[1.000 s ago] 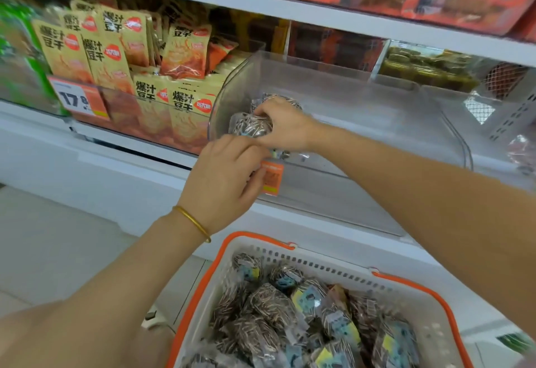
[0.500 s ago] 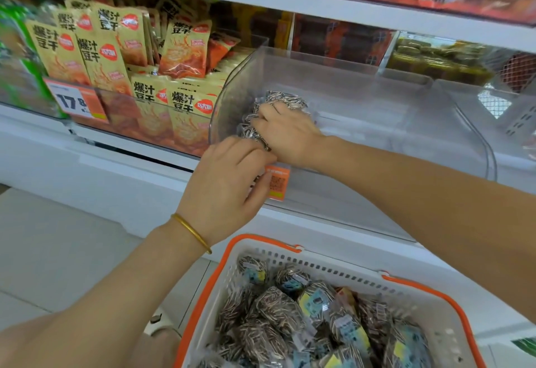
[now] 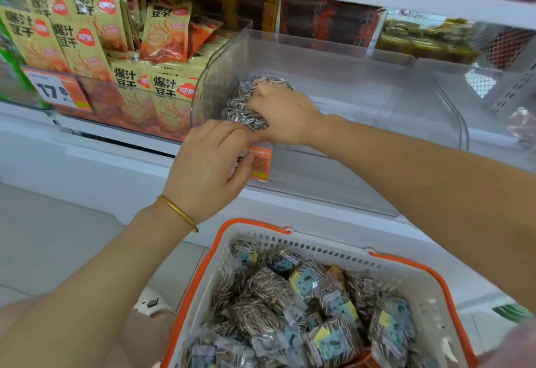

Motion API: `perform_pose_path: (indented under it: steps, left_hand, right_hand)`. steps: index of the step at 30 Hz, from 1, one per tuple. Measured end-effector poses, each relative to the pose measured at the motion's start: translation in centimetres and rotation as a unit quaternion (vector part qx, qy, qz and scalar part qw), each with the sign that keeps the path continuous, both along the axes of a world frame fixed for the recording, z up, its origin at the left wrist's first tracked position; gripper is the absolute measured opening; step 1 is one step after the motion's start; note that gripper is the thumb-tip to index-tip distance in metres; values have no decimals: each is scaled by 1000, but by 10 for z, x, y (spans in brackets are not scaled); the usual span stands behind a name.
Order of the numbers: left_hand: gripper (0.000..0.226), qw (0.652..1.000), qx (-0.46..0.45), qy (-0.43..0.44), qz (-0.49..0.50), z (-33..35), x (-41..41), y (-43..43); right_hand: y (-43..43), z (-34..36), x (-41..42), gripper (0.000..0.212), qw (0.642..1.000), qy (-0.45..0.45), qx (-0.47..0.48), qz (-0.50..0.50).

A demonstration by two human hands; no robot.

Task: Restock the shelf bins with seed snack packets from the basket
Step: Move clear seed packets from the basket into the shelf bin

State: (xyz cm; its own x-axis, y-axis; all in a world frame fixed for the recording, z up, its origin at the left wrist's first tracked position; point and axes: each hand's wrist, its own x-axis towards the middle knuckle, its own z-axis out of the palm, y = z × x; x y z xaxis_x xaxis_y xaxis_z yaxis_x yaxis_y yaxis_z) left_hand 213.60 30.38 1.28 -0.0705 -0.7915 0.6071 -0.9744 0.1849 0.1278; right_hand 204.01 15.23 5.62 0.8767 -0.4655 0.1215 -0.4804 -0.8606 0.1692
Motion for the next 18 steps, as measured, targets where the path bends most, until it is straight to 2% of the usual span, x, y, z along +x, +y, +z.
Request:
perform_pose_path:
  steps: [5, 8, 18]
  left_hand:
    - [26, 1000, -11, 8, 16, -1, -6, 0]
    - [25, 1000, -16, 10, 17, -1, -6, 0]
    - [27, 999, -32, -1, 6, -3, -5, 1]
  right_hand:
    - [2, -4, 2, 47, 997, -53, 53, -20]
    - [5, -5, 7, 37, 997, -49, 55, -23]
    - [4, -3, -3, 44, 994, -88, 63, -23]
